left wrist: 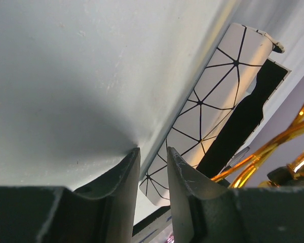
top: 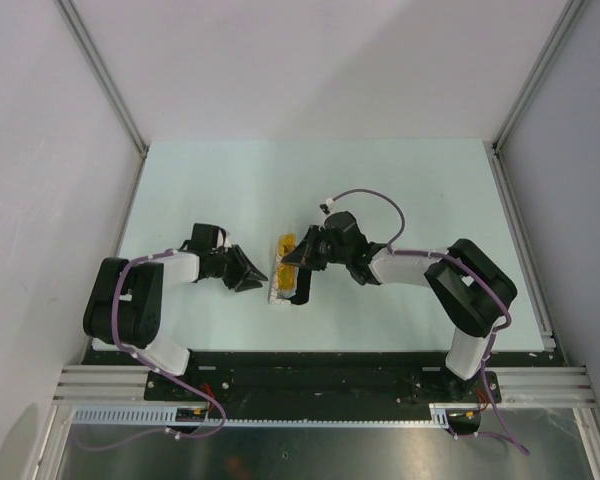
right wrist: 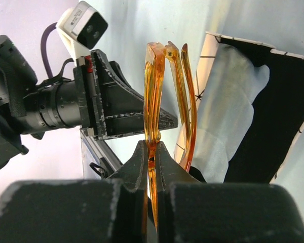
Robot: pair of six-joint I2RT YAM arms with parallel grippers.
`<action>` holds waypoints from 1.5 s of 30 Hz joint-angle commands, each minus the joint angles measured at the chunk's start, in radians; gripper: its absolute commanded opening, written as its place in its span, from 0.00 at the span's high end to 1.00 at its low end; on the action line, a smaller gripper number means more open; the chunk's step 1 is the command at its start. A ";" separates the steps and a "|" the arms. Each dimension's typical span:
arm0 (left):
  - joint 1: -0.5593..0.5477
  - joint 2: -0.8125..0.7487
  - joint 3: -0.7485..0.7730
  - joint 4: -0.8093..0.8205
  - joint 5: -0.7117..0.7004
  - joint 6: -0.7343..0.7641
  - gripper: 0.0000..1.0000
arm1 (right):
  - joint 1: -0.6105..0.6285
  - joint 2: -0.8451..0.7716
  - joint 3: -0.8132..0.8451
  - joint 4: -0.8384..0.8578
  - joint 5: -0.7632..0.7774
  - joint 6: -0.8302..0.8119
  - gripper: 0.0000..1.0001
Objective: Organize the sunglasses
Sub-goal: Place the sunglasses in the sunglasses case.
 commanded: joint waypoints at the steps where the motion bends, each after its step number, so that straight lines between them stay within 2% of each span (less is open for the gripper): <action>1: -0.012 0.039 -0.014 -0.043 -0.109 0.017 0.65 | 0.000 0.030 0.006 0.012 -0.004 0.036 1.00; 45: -0.037 0.084 0.003 -0.036 -0.063 0.020 0.66 | 0.011 0.107 0.004 -0.053 0.096 0.081 1.00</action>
